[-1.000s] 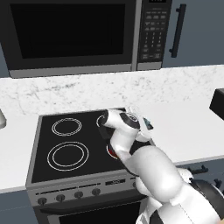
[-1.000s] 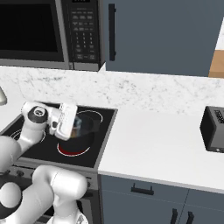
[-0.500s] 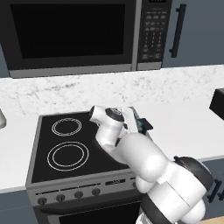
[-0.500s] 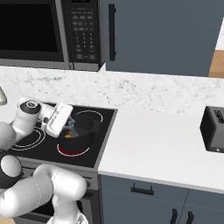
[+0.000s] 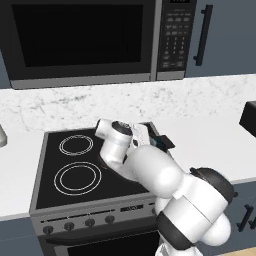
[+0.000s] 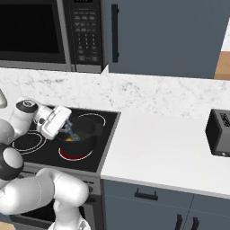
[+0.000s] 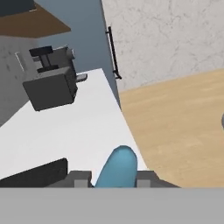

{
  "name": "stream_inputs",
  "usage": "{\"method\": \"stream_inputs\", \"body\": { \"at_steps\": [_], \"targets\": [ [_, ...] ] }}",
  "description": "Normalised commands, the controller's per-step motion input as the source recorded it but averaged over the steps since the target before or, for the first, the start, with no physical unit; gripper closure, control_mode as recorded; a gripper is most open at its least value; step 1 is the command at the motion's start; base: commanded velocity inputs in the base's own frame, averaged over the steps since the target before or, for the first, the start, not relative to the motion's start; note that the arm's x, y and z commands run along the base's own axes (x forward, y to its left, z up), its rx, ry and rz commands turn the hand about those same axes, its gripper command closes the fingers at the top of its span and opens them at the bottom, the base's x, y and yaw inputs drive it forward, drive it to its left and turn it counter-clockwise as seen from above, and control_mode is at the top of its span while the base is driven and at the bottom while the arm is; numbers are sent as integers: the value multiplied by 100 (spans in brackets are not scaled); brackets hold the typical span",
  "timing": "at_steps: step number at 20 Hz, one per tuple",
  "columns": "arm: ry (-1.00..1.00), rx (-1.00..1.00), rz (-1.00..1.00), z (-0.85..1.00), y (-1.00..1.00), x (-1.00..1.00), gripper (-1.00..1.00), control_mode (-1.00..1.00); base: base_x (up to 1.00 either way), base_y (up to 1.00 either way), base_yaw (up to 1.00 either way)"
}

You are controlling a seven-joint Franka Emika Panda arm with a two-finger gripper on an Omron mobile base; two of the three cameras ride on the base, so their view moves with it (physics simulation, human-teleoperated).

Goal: Put the sweet potato and squash in the pot. Retrieve the spatula and lightly stir the vegetables in the pot.

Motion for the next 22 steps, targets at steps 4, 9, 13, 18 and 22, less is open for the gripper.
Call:
{"method": "stream_inputs", "body": {
  "at_steps": [4,9,13,18,22],
  "targets": [
    [0,0,-6,-3,33,10,100,-100,0,0,0],
    [-3,0,-3,32,6,2,100,-100,0,0,0],
    [-13,0,0,76,0,-1,100,-100,0,0,0],
    [-5,13,0,28,0,-5,100,-100,0,0,0],
    [0,24,0,3,0,-1,100,-100,0,0,0]
  ]
}}
